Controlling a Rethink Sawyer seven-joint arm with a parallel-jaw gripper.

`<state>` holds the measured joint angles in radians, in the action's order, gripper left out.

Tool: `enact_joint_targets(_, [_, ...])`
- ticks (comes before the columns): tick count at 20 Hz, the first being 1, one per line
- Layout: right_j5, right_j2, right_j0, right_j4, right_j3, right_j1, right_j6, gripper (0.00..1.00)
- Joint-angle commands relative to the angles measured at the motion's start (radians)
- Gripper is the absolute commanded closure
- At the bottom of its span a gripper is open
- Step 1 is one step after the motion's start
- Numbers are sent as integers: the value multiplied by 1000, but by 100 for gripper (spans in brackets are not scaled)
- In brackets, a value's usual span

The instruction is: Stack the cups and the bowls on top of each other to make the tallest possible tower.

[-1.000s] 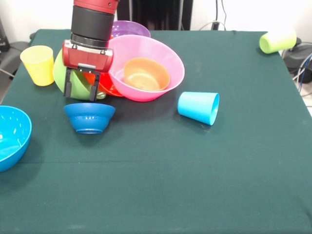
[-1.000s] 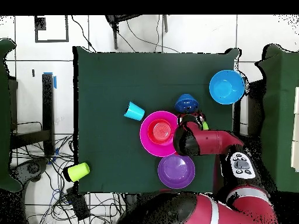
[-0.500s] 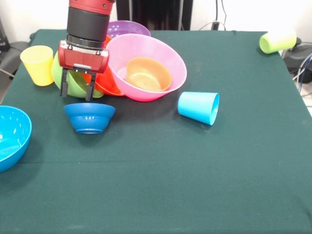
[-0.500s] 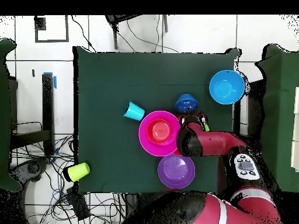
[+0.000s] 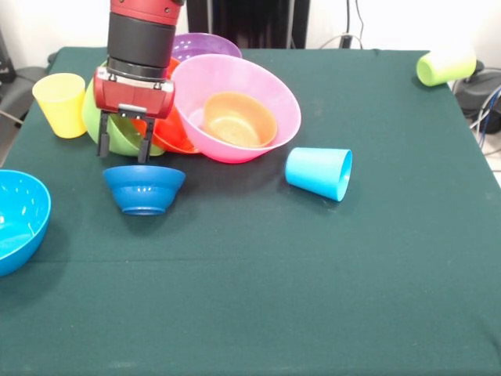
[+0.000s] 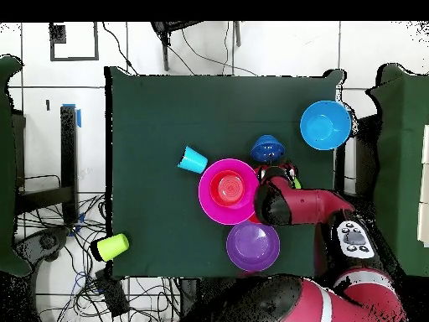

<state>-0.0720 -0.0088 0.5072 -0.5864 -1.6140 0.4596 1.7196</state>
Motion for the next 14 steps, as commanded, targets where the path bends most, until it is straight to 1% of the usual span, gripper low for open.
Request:
enact_joint_targets(1, [-26, 128, 22, -89, -2, -3, 42, 0])
enact_joint_targets(5, [-24, 144, 22, -111, 3, -1, 33, 0])
enact_joint_targets(6, [-26, 137, 11, -108, 3, 1, 37, 0])
enact_joint_targets(9, [-58, 73, -49, -71, -11, 15, 82, 0])
enact_joint_targets(11, [-87, 35, -73, -44, -16, 13, 110, 0])
enact_joint_targets(14, [-85, 69, -40, -55, -13, 7, 107, 0])
